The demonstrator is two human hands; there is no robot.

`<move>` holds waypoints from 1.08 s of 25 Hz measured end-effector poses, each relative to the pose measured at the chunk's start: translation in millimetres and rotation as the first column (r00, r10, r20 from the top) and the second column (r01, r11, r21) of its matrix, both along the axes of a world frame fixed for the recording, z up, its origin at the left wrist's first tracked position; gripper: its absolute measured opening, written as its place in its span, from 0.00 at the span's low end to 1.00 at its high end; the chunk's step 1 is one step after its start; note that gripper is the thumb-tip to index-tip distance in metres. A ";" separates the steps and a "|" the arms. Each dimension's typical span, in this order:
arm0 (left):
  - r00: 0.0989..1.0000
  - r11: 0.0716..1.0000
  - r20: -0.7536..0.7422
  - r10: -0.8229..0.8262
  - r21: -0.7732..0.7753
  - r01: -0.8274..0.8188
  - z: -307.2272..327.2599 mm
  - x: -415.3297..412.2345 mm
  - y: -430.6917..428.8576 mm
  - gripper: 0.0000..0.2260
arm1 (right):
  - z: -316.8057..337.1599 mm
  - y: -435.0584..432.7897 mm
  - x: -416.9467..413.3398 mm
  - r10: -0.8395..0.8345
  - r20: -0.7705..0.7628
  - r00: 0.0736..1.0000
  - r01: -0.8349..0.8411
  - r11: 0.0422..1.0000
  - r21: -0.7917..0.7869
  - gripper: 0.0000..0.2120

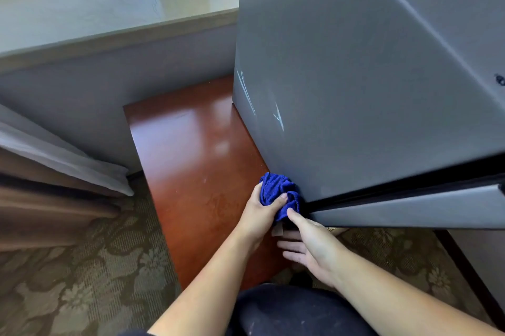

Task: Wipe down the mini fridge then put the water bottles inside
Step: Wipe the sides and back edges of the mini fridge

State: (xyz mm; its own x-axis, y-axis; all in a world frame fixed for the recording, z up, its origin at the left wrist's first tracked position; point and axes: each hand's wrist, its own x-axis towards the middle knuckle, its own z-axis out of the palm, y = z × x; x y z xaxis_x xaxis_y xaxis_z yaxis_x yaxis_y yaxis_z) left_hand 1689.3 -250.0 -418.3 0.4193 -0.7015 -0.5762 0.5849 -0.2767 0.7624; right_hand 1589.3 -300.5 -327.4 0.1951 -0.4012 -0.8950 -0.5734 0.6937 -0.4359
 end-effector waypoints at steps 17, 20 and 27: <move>0.807 0.866 0.495 0.321 -0.499 -0.038 258.2 -5.5 -17.1 0.16 | 170.8 31.7 -17.1 -0.032 0.759 0.650 0.434 0.836 -0.337 0.19; 0.722 0.872 0.605 0.335 -0.489 0.005 283.8 -19.7 -9.8 0.20 | 184.7 30.6 -29.1 -0.034 0.822 0.568 0.461 0.840 -0.284 0.22; 0.681 0.920 0.691 0.241 -0.386 0.066 262.9 -30.9 -6.2 0.23 | 176.0 28.5 -42.6 -0.090 0.776 0.625 0.404 0.887 -0.223 0.23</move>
State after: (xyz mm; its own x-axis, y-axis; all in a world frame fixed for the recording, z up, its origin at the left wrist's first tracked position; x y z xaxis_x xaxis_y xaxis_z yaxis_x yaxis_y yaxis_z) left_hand 1658.4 -256.2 -155.3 0.6594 -0.7223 0.2086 -0.1756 0.1218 0.9769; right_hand 1546.7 -272.0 -151.4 0.5574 -0.7787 -0.2880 0.2134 0.4697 -0.8567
